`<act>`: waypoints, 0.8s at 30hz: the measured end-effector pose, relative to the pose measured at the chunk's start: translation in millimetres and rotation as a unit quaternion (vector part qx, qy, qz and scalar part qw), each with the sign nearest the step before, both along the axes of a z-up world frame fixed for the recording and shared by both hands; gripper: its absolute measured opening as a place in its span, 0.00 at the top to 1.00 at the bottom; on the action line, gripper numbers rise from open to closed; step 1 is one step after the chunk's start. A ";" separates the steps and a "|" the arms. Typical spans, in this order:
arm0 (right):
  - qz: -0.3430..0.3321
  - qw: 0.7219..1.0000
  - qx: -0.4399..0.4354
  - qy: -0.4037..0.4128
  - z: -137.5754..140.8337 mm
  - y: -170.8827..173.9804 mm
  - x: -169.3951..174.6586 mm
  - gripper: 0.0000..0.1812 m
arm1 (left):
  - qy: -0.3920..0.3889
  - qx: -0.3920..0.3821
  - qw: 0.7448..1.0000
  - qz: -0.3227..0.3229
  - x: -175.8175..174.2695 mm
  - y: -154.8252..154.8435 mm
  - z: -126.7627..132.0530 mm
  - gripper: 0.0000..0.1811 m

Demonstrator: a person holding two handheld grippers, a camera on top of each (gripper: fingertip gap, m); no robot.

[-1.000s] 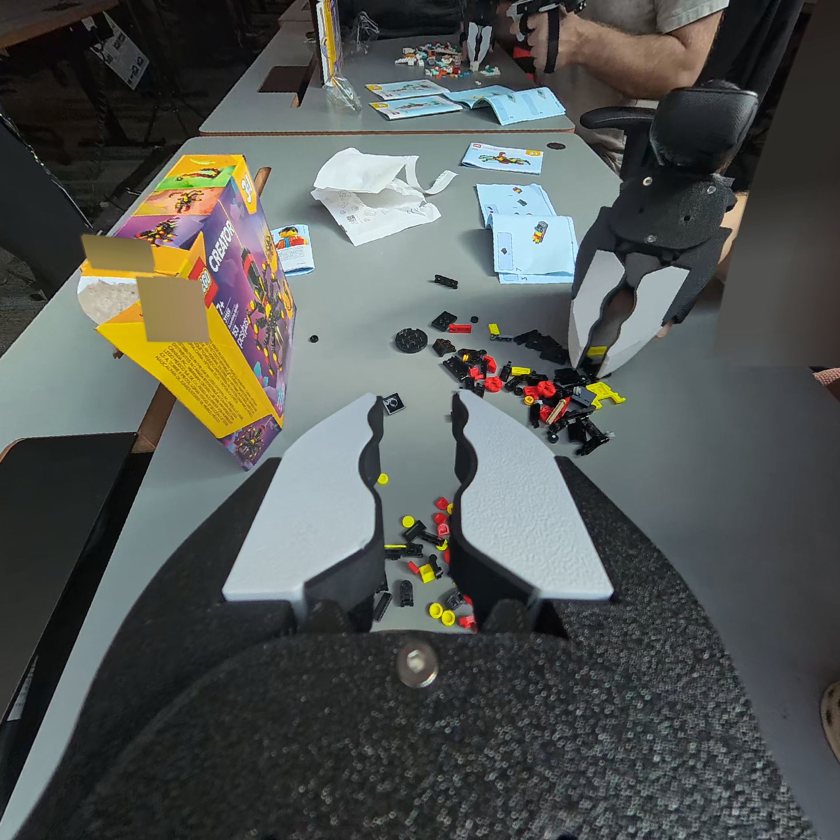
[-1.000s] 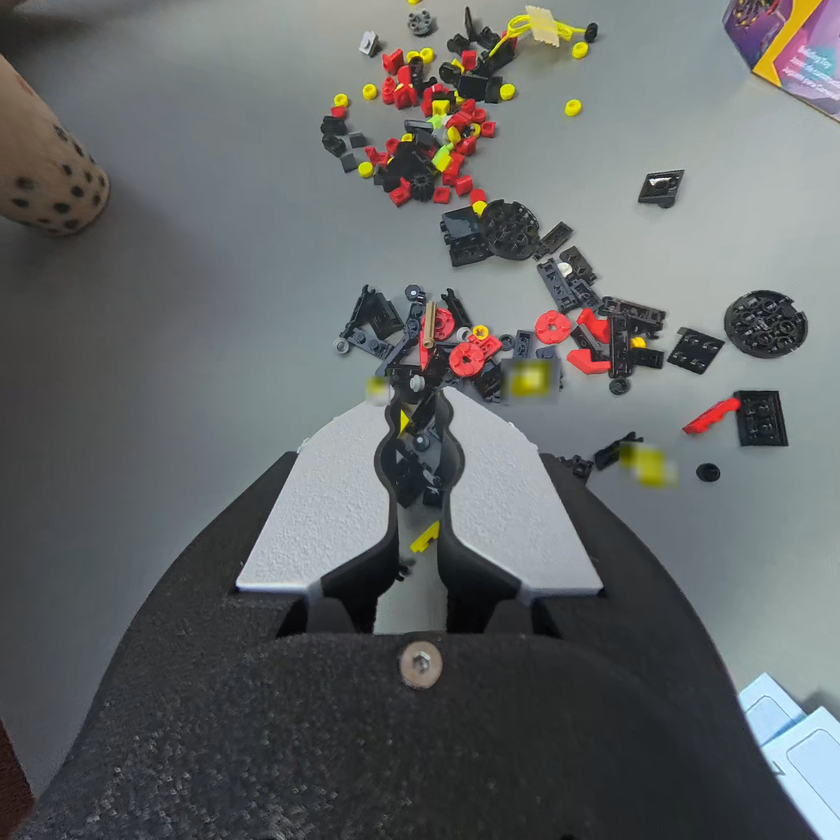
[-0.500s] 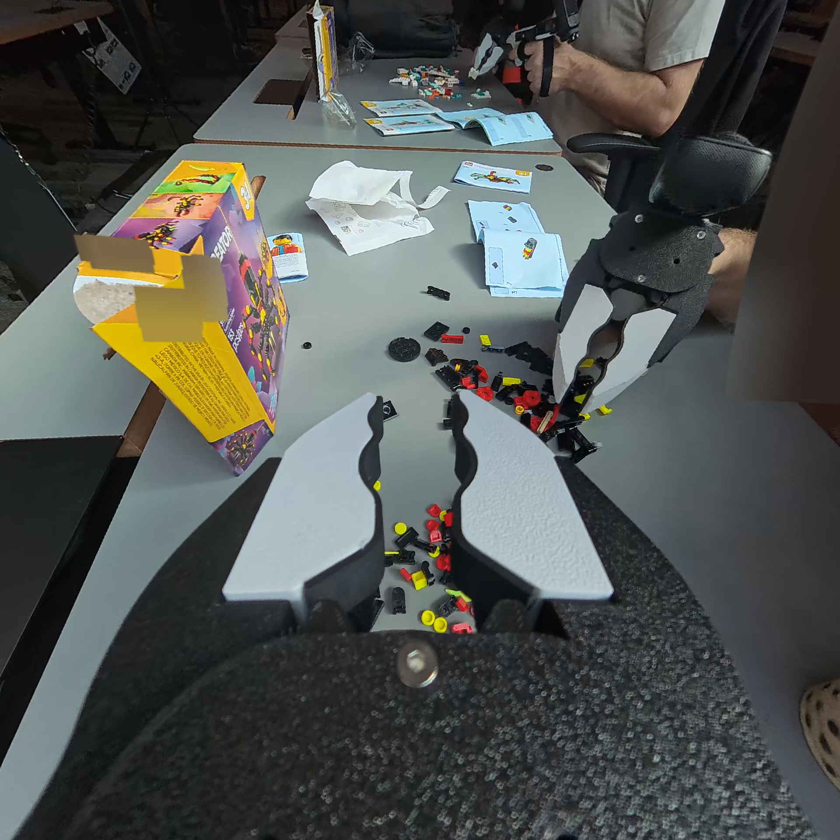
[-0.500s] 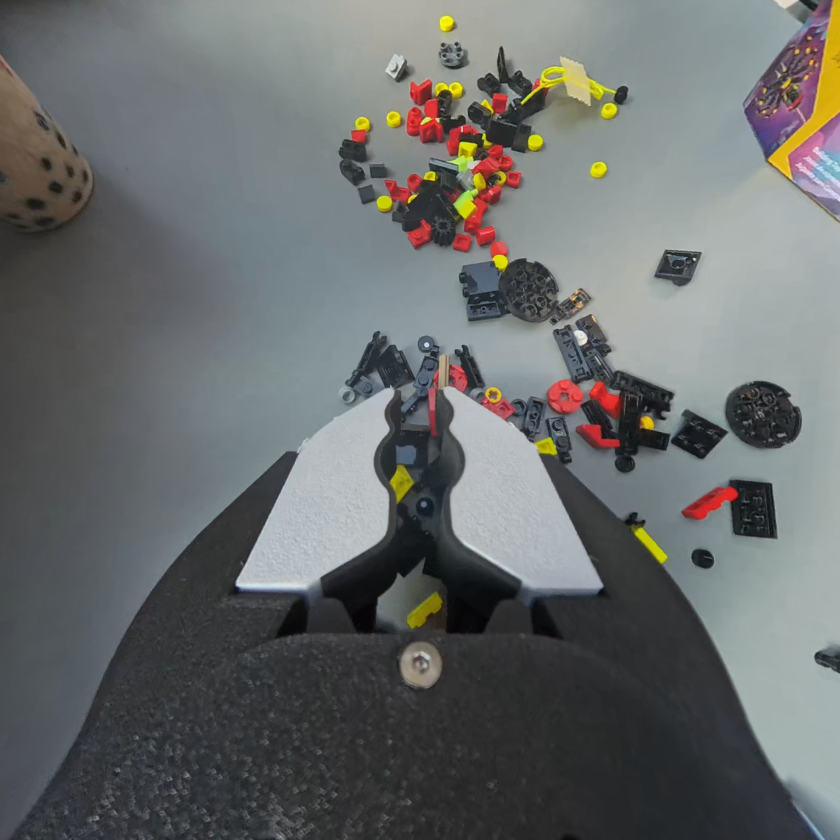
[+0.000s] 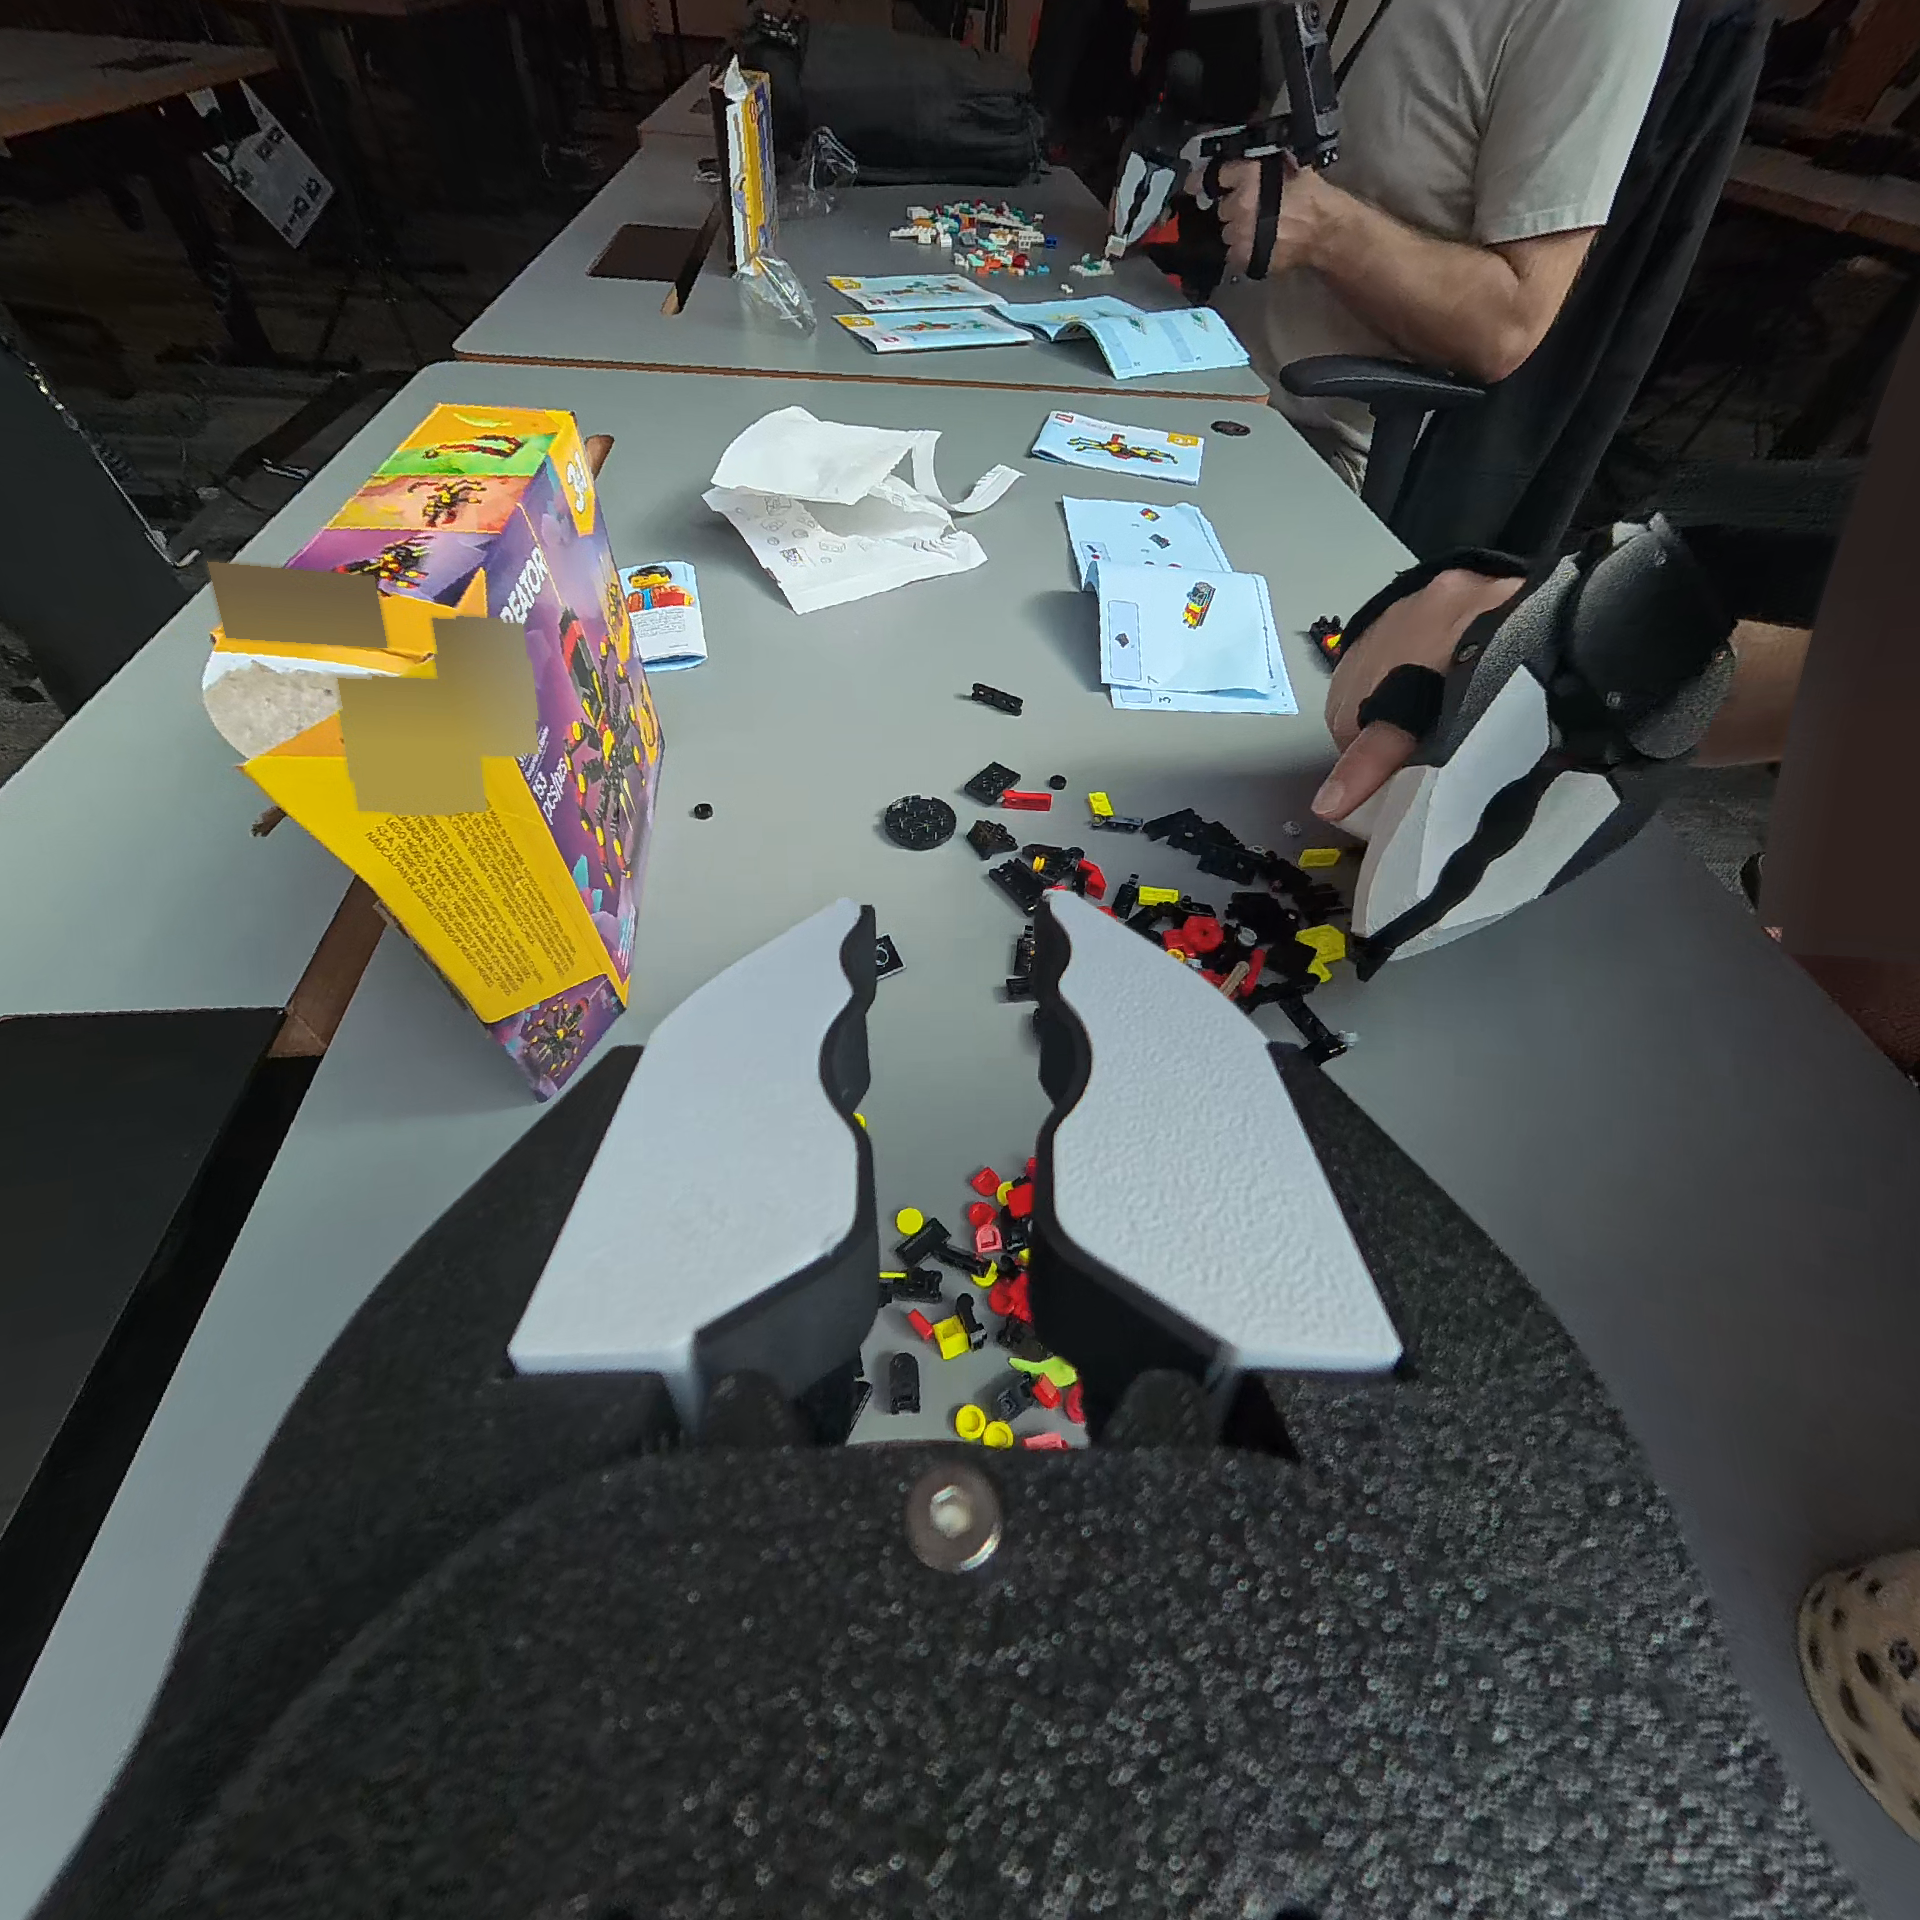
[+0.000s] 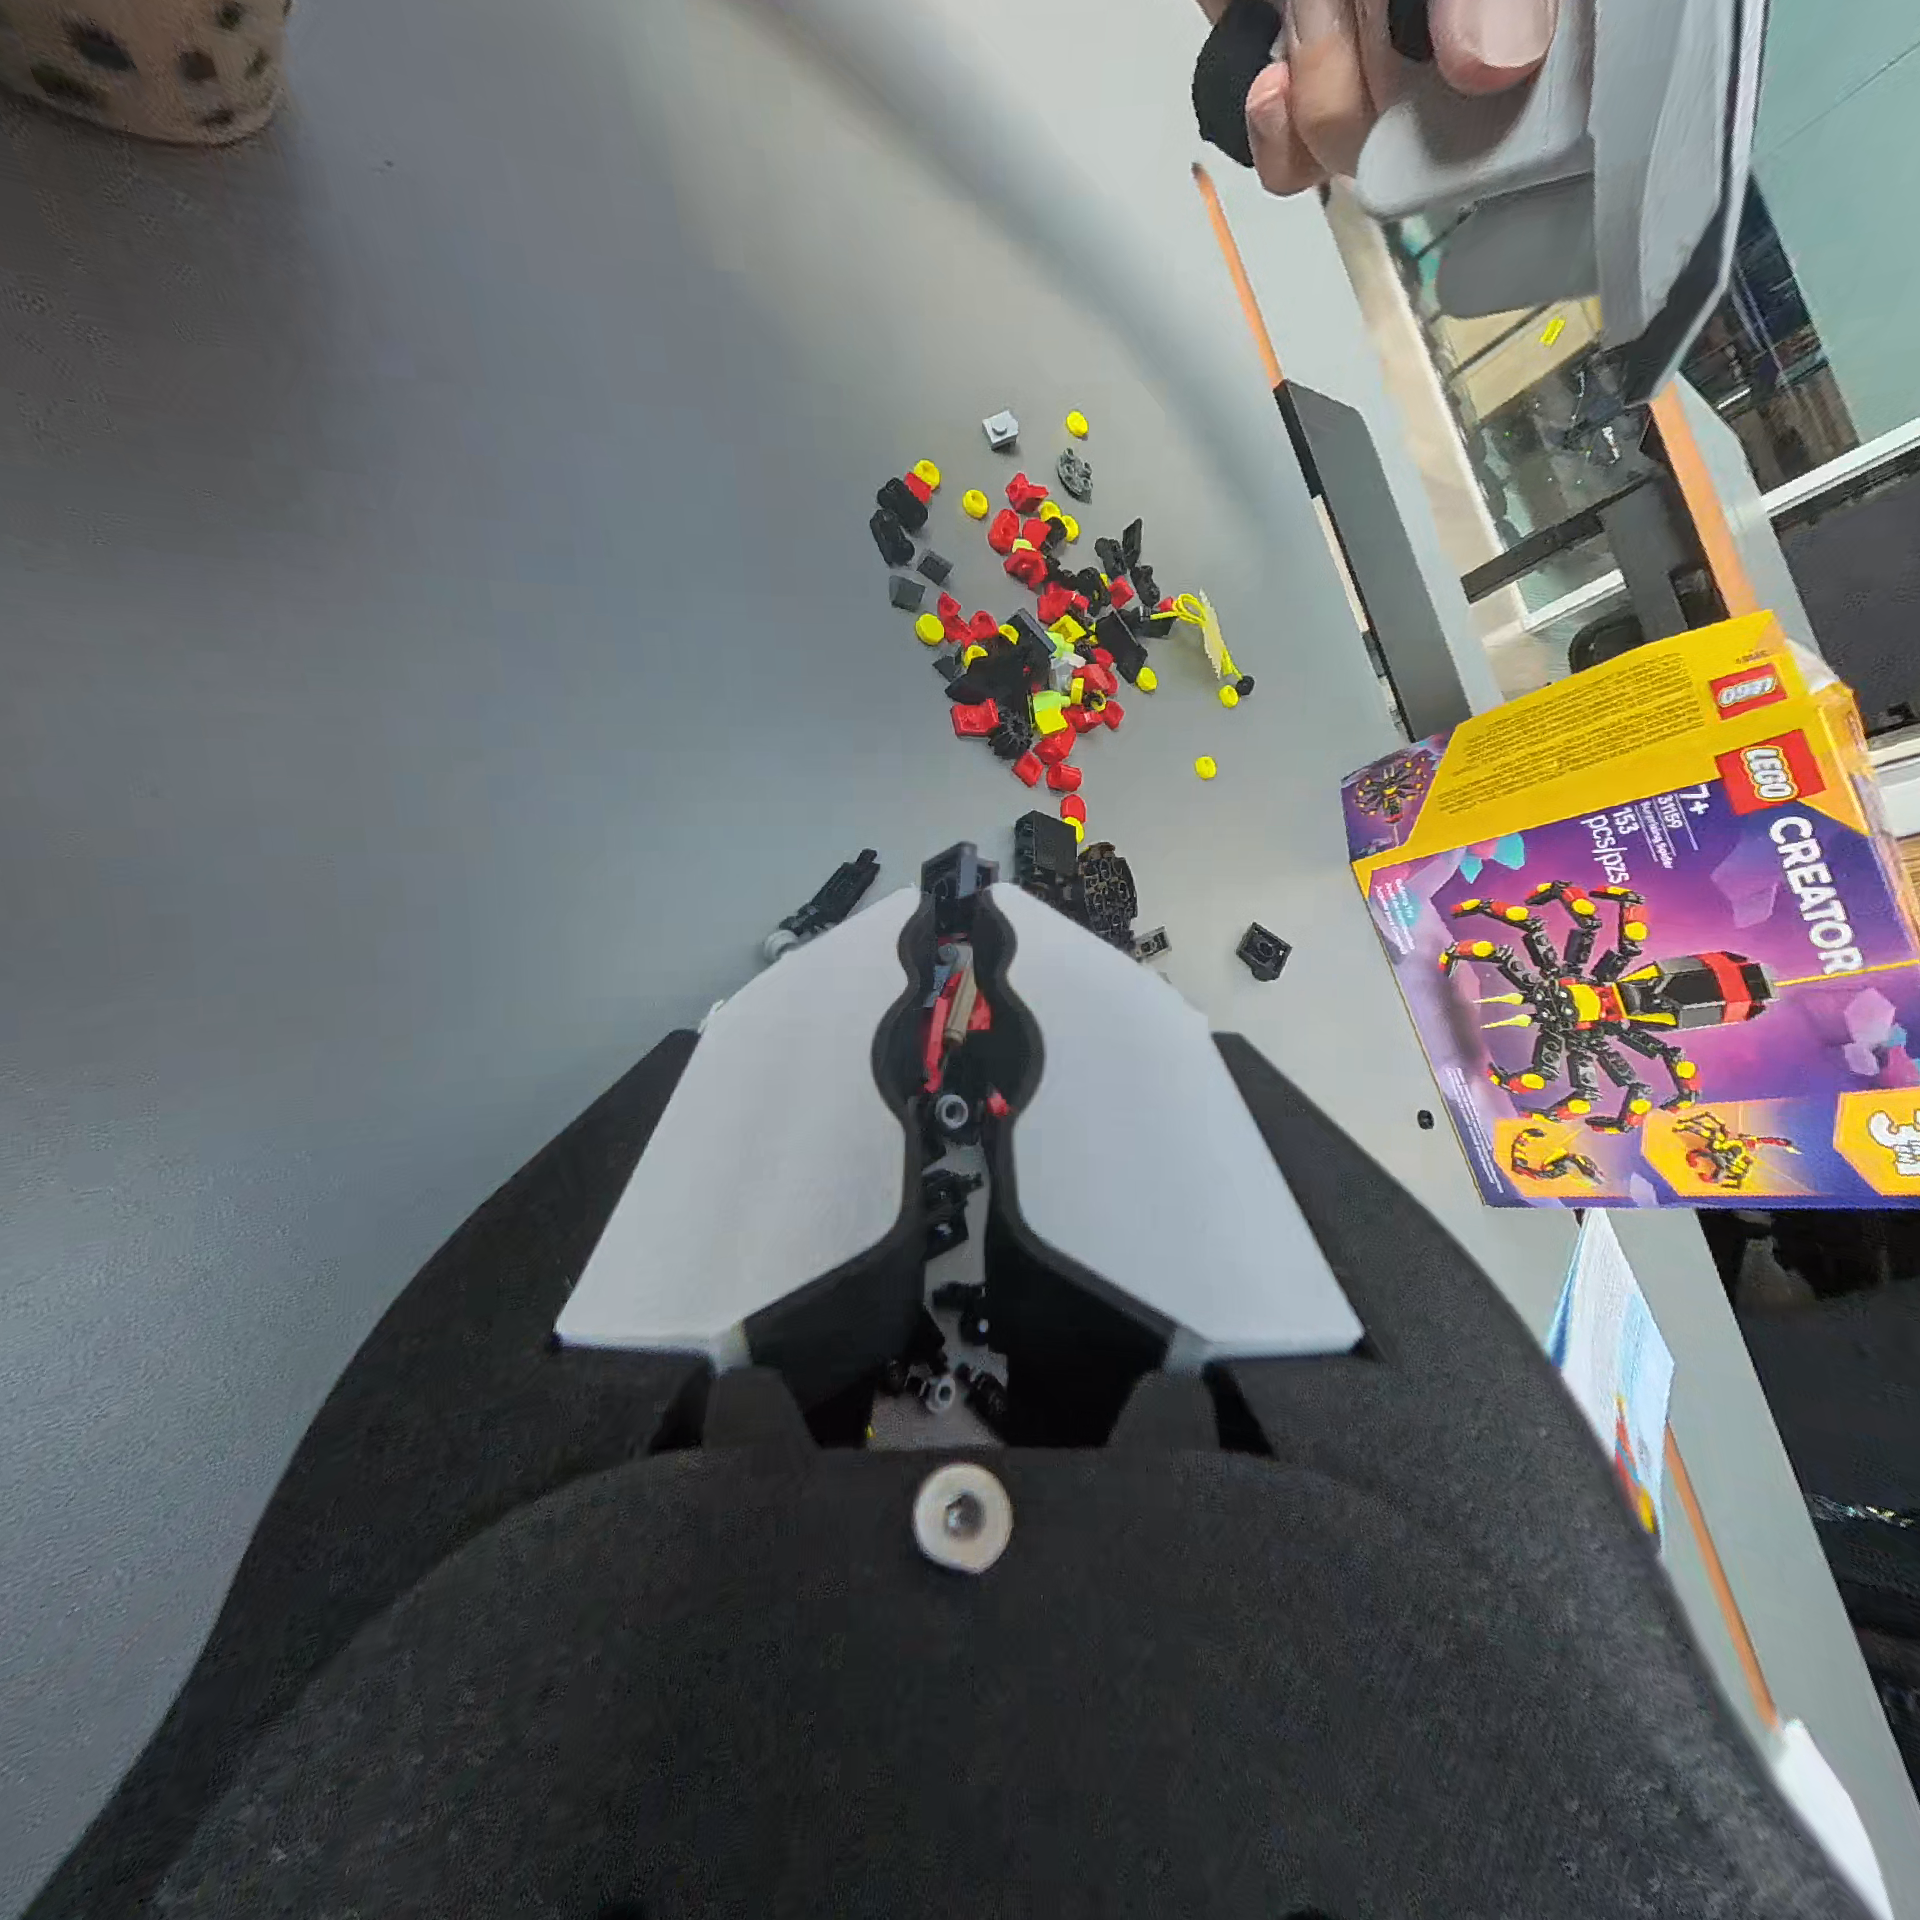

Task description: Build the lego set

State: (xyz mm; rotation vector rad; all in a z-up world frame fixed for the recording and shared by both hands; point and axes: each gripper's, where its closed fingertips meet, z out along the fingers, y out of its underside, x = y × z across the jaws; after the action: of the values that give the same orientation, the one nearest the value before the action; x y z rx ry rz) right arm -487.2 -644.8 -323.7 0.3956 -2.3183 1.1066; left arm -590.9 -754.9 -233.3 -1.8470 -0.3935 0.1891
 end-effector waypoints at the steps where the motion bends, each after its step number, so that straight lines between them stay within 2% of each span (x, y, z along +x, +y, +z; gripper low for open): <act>1: -0.002 1.000 -0.003 0.001 0.9 1.9 0.2 0.97 | -0.001 0.002 1.000 0.001 -0.4 -0.2 0.3 0.84; 6: -0.030 0.999 -0.005 -0.035 -1.9 11.8 -12.0 0.97 | 0.003 -0.003 1.000 0.003 -0.5 -0.5 0.5 0.84; 11: -0.094 0.985 -0.010 -0.142 -9.9 25.4 -35.2 0.96 | 0.009 -0.005 1.000 0.019 -5.6 -8.6 2.8 0.84; 15: -0.129 0.969 -0.030 -0.209 -7.9 36.0 -47.5 0.89 | 0.005 -0.003 1.000 0.028 -9.2 -13.7 2.7 0.84; 19: -0.157 0.965 -0.053 -0.205 4.1 55.6 -58.2 0.87 | 0.010 -0.007 0.999 0.033 -10.5 -16.4 3.4 0.84; 24: -0.223 0.946 -0.102 -0.210 26.3 105.1 -73.2 0.90 | 0.025 -0.007 0.998 0.049 -13.7 -25.7 11.3 0.84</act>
State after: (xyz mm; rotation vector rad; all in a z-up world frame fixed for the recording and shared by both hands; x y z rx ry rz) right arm -560.4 -539.6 -297.5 -0.4699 -2.4325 1.2636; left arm -604.6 -780.6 -222.0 -1.8343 -0.4492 0.3043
